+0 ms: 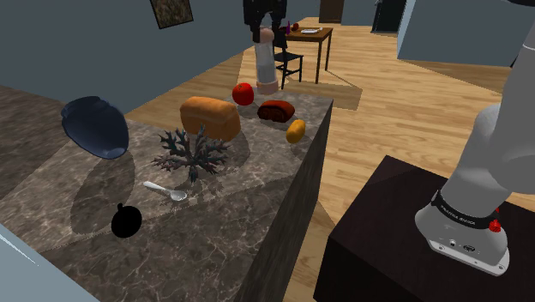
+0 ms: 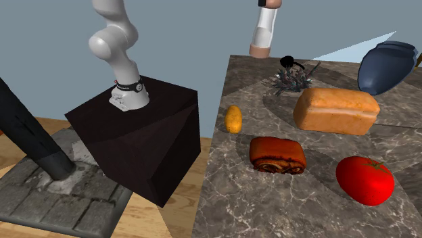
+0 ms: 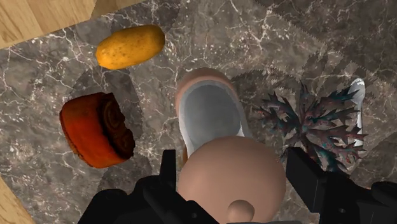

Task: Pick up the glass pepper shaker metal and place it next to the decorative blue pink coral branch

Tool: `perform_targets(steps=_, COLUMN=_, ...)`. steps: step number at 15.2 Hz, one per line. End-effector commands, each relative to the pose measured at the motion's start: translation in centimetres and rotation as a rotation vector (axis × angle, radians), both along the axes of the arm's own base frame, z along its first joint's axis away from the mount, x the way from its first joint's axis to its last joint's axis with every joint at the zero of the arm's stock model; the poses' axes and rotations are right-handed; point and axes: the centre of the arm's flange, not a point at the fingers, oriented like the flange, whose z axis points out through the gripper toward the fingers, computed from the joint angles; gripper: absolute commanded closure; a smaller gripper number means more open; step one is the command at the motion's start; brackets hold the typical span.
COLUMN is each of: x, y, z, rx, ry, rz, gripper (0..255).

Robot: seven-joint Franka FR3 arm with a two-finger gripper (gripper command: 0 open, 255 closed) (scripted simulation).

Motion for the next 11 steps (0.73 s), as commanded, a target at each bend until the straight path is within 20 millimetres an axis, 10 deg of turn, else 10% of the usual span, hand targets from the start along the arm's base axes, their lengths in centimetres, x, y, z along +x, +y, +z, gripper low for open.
perform_targets(steps=1, x=-0.3, y=2.5, z=-0.1, rx=0.000, ry=0.000, rz=-0.002, gripper=255)
perform_targets(steps=11, x=-1.6, y=15.7, z=0.0, rx=0.000, ry=0.000, rz=-0.002, gripper=255)
